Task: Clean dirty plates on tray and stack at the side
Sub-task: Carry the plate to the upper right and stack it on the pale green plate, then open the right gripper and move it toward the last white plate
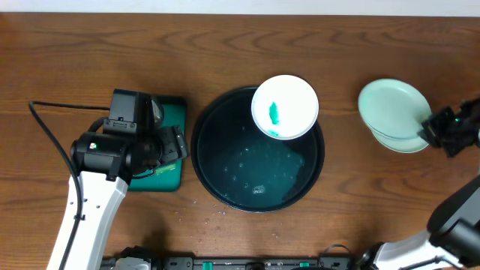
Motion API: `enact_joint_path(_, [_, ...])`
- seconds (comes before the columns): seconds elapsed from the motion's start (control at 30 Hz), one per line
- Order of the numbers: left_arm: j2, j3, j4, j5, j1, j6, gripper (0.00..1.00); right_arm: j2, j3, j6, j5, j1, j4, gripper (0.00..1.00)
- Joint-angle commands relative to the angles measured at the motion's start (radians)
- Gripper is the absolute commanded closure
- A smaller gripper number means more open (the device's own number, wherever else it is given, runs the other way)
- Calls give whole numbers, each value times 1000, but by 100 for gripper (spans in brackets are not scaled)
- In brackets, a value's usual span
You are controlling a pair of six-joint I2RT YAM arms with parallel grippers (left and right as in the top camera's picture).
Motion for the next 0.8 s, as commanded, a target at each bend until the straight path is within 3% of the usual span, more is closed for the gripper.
enact_joint_path(0.0, [8,-10,-2,-10,-4,10,19,54,-5,-5,-23,-58,13,99])
enact_joint_path(0.2, [8,-10,-2,-10,-4,10,19,135,-5,-6,-48,-101,27,96])
enact_joint_path(0.4, [8,-10,-2,-10,-4,10,19,145,-3,-37,-185,-98,76,70])
enact_joint_path(0.5, [8,-10,-2,-10,-4,10,19,135,6,-80,-309,-98,78,65])
enact_joint_path(0.67, [8,-10,-2,-10,-4,10,19,82,23,-262,-508,-61,73,62])
enact_joint_path(0.77, [8,-10,-2,-10,-4,10,19,29,23,-390,-523,12,56,61])
